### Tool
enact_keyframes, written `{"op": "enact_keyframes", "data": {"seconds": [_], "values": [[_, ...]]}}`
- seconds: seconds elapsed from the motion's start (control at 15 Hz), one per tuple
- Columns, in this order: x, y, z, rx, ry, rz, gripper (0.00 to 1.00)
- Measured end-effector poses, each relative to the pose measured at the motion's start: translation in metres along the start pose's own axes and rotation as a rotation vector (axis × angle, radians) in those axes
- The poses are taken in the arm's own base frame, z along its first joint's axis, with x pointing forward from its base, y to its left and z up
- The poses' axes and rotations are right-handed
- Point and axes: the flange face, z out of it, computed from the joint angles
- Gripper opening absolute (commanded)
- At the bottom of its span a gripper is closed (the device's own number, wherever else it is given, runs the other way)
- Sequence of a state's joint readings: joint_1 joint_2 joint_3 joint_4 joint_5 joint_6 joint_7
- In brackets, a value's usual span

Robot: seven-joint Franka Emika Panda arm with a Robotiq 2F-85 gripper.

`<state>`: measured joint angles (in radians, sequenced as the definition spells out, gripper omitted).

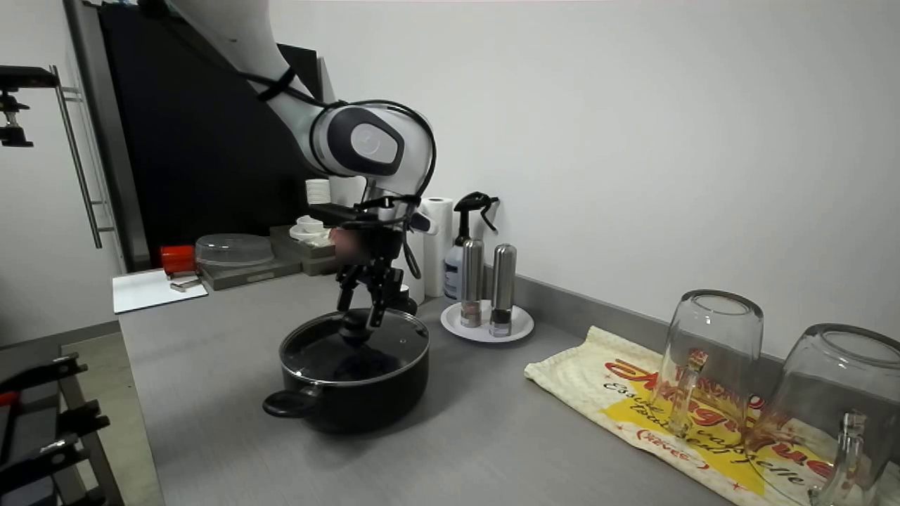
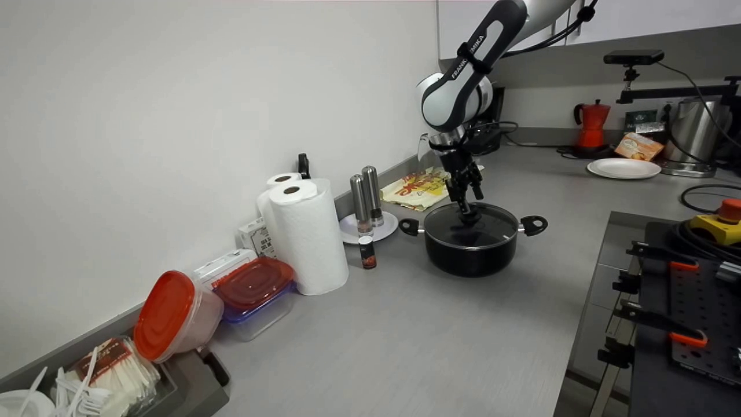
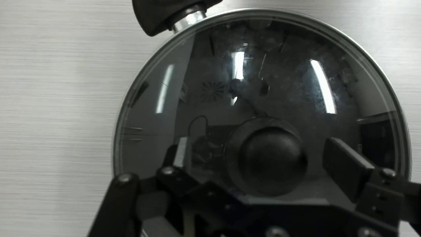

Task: Pick up the lid from the pot and put it on the counter

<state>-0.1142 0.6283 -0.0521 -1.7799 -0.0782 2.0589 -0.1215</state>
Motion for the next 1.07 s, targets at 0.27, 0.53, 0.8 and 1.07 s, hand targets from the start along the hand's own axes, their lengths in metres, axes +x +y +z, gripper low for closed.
{"op": "enact_keyframes", "data": {"seconds": [0.27,0.53,0.8,1.07], "values": [[0.0012,-0.0065,0.0007,0.010,0.000,-0.006,1.00],[0.0031,-0.0064,-0.0034,0.010,0.009,-0.005,1.00],[0.0053,-0.0058,-0.0084,0.009,0.020,-0.004,1.00],[0.0061,-0.0077,-0.0036,0.012,0.012,-0.006,1.00]]}}
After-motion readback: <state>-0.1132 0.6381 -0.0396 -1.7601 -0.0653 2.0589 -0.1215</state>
